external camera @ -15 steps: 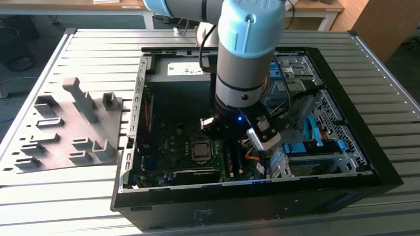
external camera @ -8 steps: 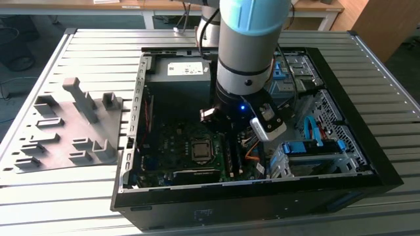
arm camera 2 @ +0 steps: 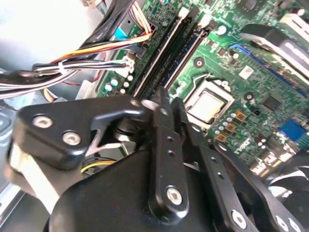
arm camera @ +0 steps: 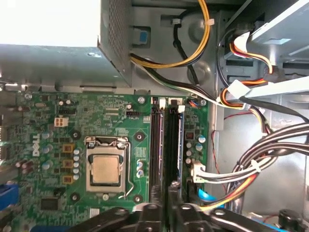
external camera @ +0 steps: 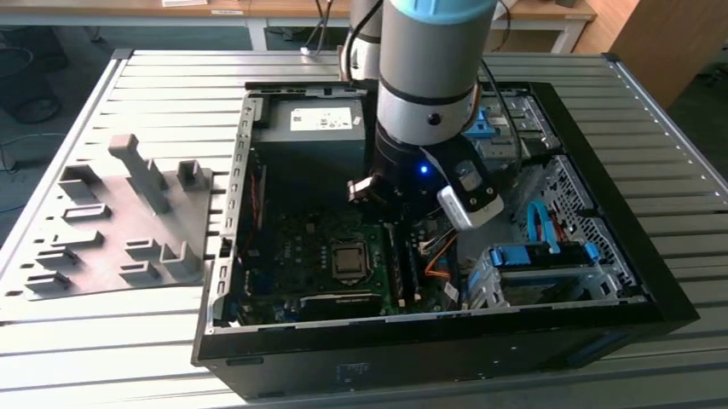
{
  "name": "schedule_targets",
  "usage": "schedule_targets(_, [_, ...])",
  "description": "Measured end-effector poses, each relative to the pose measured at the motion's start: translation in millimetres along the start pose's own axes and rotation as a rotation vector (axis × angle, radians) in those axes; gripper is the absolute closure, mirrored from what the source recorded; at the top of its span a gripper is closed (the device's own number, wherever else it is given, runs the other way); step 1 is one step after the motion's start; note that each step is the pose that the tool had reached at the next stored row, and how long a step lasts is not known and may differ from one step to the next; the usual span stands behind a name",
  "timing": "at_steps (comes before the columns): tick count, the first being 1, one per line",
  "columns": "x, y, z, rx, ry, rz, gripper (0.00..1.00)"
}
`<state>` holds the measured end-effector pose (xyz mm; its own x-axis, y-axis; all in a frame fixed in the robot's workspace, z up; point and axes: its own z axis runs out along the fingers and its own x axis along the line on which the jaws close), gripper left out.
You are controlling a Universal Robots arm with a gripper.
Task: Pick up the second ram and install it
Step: 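Insert the second ram into the second slot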
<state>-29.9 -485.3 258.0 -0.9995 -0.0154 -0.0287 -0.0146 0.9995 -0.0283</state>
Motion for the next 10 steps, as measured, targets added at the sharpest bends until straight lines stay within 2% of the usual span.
schedule_targets(2, [-0.2,1.9,-3.7,0.0148,0.0003,0.0,0.87])
schedule_targets(6, [-0.4,6.3,-11.1,0.0382,0.0006,-0.001,0.9])
schedule_targets(10, [-0.5,6.8,-12.0,0.041,0.0006,-0.001,0.9])
